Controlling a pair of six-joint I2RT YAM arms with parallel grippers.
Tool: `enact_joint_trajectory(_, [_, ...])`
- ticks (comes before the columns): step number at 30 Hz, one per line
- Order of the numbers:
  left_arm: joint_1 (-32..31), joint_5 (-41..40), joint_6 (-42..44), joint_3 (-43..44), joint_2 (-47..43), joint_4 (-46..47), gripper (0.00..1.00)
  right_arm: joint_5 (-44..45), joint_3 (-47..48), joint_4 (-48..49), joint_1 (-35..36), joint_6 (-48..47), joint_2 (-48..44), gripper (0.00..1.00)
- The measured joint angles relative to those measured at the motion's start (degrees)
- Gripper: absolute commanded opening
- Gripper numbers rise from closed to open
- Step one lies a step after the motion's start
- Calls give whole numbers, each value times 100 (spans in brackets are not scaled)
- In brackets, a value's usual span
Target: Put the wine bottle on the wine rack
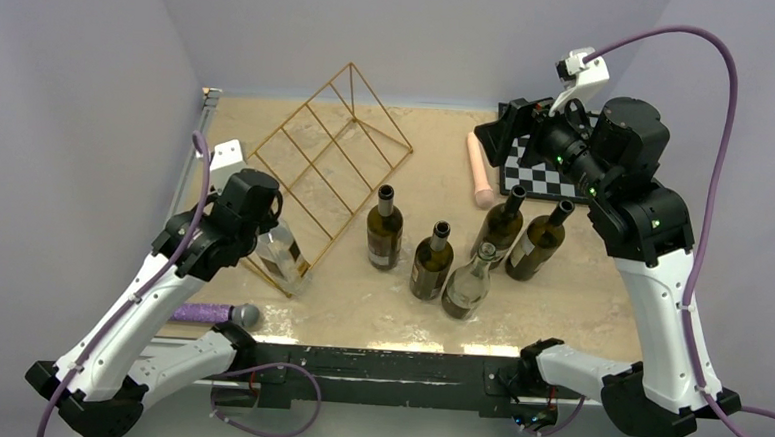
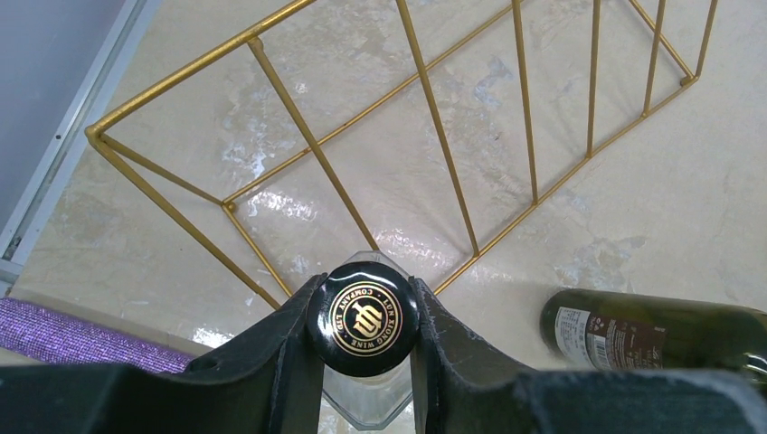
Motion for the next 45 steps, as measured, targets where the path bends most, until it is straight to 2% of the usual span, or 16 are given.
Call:
enact_joint_trajectory(17, [1300, 1091, 745, -315, 120, 839, 0, 98, 0, 0, 0, -87, 0, 92])
enact_joint_trajectory(35, [2946, 2334, 789, -1078, 94, 1784, 0, 221, -31, -9, 0, -186, 96, 92])
enact_joint_trajectory(36, [3008, 2422, 750, -1126, 103, 1823, 2, 234, -31, -11, 0, -190, 105, 92])
enact_joint_trajectory(37, [3058, 2500, 719, -1152, 120, 1845, 9, 245, -31, -20, 0, -190, 114, 92])
enact_joint_trajectory(39, [3121, 2570, 647, -1189, 149, 1858, 16, 249, -31, -37, 0, -192, 120, 92])
enact_joint_trajectory(43, [3206, 2656, 584, -1305, 127, 1952, 36, 254, -31, -42, 0, -212, 136, 92])
enact_joint_trajectory(45, [3211, 2671, 581, -1309, 118, 1954, 50, 256, -31, -44, 0, -216, 142, 92])
